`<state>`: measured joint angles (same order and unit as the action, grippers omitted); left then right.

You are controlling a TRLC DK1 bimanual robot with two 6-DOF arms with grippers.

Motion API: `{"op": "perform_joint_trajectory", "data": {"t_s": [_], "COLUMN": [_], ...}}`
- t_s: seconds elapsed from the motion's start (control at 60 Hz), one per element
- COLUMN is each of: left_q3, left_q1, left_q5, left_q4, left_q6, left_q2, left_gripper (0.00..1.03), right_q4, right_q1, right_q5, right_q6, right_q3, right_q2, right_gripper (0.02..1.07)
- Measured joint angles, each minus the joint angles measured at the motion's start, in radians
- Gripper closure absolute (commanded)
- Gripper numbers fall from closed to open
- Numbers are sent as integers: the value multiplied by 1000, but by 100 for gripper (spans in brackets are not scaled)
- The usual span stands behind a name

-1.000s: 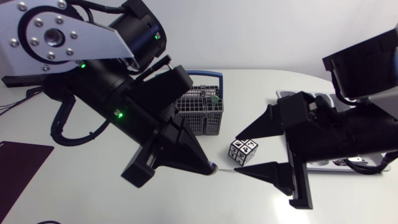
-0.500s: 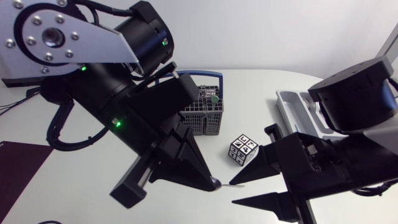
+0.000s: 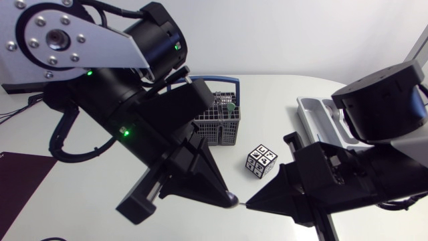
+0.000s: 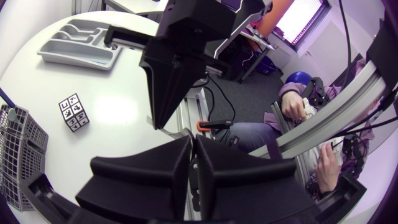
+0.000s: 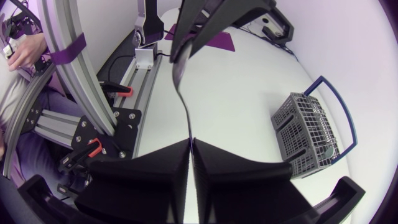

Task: Transfer all utensils from the basket to the drawer tray.

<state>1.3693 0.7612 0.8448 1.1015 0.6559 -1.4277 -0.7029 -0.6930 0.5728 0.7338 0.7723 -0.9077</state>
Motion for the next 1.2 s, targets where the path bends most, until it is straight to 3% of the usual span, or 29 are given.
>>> {"op": "perform_joint_trajectory", "data": {"t_s": [0.117,0.167,0.283,0.45,0.6,0.85,1.033,1.2], "left_q3": [33,50,86,108,113,98,89,86], "left_q1": [-7,-8,-14,-69,-116,-120,-120,-120], "left_q5": [0,0,8,8,-155,-378,-449,-484], "left_q4": [-3,-5,-47,-203,-322,-443,-484,-498], "left_q6": [0,-1,-30,-146,-240,-270,-271,-270], "left_q2": [-12,-17,-32,-47,-74,-141,-168,-189], "left_gripper": [46,40,36,36,36,36,36,36], "right_q4": [-12,-17,-27,-63,-140,-215,-219,-208], "right_q1": [-6,-6,-5,58,297,798,1083,1252], "right_q5": [0,0,-8,-40,-45,-18,-16,-19], "right_q6": [0,0,0,20,164,548,810,962], "right_q3": [-18,-28,-51,-71,-71,-72,-68,-24], "right_q2": [3,6,6,34,66,-6,-138,-275], "right_gripper": [101,101,101,102,101,102,102,102]}}
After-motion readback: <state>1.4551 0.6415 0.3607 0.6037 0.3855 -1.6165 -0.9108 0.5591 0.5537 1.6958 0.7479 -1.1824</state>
